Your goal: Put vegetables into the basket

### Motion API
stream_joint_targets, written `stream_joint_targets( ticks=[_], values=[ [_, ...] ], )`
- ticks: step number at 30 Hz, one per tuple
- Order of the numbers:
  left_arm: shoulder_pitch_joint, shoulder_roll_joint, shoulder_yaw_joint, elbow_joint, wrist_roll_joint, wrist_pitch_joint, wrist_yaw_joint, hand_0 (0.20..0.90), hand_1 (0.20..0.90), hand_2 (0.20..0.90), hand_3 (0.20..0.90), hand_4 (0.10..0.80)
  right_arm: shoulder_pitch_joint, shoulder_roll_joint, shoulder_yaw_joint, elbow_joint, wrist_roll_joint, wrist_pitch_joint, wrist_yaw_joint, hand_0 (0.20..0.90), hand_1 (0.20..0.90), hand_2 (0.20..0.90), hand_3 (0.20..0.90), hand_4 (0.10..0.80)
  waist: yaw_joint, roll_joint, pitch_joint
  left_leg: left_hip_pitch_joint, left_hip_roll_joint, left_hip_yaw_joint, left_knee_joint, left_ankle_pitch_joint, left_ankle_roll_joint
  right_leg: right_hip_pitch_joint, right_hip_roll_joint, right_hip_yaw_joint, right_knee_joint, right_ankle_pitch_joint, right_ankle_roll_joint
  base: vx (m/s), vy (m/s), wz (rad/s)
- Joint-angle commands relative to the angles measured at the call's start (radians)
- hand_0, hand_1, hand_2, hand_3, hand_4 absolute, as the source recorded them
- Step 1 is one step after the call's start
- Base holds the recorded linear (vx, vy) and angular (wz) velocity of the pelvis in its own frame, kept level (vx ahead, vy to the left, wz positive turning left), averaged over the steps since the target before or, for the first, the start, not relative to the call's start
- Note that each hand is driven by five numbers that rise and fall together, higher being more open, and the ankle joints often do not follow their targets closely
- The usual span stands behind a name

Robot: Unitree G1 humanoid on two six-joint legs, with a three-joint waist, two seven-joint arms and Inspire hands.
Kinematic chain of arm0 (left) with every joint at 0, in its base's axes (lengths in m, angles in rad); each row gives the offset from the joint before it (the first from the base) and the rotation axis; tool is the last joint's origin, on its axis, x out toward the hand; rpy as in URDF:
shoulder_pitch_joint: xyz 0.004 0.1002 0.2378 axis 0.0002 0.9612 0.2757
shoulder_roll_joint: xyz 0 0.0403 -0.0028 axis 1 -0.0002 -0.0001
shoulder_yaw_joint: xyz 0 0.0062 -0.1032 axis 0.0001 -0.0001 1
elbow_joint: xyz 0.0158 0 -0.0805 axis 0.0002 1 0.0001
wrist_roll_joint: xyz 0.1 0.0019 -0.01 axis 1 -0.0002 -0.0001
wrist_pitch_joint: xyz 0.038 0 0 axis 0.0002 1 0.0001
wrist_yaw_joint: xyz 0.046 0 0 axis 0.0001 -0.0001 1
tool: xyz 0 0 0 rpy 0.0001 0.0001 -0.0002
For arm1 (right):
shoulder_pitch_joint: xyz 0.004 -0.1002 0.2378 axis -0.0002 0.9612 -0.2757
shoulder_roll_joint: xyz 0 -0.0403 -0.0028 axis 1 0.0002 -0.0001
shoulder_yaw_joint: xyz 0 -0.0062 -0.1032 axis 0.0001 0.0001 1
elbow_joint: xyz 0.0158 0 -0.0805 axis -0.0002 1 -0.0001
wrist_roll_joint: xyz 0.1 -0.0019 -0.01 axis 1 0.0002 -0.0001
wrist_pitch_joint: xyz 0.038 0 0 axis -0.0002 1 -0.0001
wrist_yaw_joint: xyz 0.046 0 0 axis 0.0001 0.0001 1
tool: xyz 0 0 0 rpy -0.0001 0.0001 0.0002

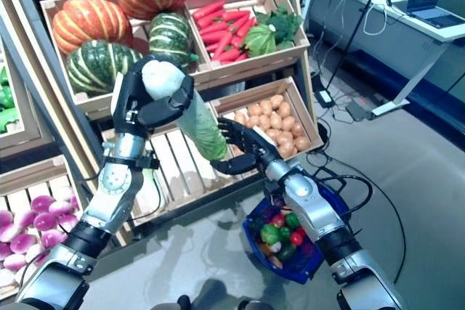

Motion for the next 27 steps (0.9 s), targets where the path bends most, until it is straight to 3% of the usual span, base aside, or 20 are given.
stream_joint_targets(
  ticks=[1, 15, 19, 21, 27],
  values=[
    [-0.062, -0.026, -0.015, -0.070, -0.032, -0.041, -0.024, 0.300, 0.300, 0.300, 0.300, 0.400, -0.138, 0.045, -0.008, -0.020, -0.014, -0.040, -0.084, 0.900, 0.900, 0.900, 0.900, 0.800, 0.005, -0.021, -0.110, 0.038, -0.046, 0.013, -0.080, -0.019, 0.043, 0.097, 0.002, 0.005, -0.170, 0.081, -0.039, -0.011, -0.041, 0.06],
    [-0.032, -0.048, -0.085, -0.066, -0.030, 0.050, -0.118, 0.300, 0.300, 0.300, 0.300, 0.400, -0.172, 0.040, -0.022, -0.071, -0.108, 0.018, -0.175, 0.900, 0.900, 0.900, 0.900, 0.800, 0.008, -0.021, -0.113, 0.042, -0.061, -0.007, -0.106, -0.031, 0.053, 0.120, 0.018, 0.012, -0.248, 0.118, -0.038, 0.009, -0.006, 0.01],
    [-0.027, -0.070, -0.103, -0.057, -0.079, 0.051, -0.132, 0.300, 0.300, 0.300, 0.300, 0.400, -0.202, 0.051, 0.002, -0.070, -0.097, 0.085, -0.121, 0.900, 0.900, 0.900, 0.900, 0.800, 0.011, -0.023, -0.108, 0.046, -0.066, -0.011, -0.106, -0.035, 0.056, 0.122, 0.019, 0.021, -0.248, 0.120, -0.038, 0.000, 0.000, 0.00],
    [-0.032, -0.086, -0.109, -0.056, -0.104, 0.051, -0.141, 0.300, 0.300, 0.300, 0.300, 0.400, -0.228, 0.062, 0.033, -0.039, -0.036, 0.150, -0.055, 0.900, 0.900, 0.900, 0.900, 0.800, 0.015, -0.027, -0.108, 0.048, -0.068, -0.014, -0.106, -0.037, 0.056, 0.123, 0.018, 0.021, -0.248, 0.120, -0.038, 0.000, 0.000, 0.00],
    [-0.061, -0.116, -0.140, -0.073, -0.177, 0.063, -0.174, 0.300, 0.300, 0.300, 0.300, 0.400, -0.262, 0.113, 0.095, 0.127, 0.201, 0.225, 0.043, 0.900, 0.900, 0.900, 0.900, 0.800, 0.034, -0.037, -0.102, 0.051, -0.068, -0.030, -0.106, -0.036, 0.054, 0.134, 0.016, 0.005, -0.248, 0.117, -0.044, -0.005, -0.001, 0.02]
  ],
)
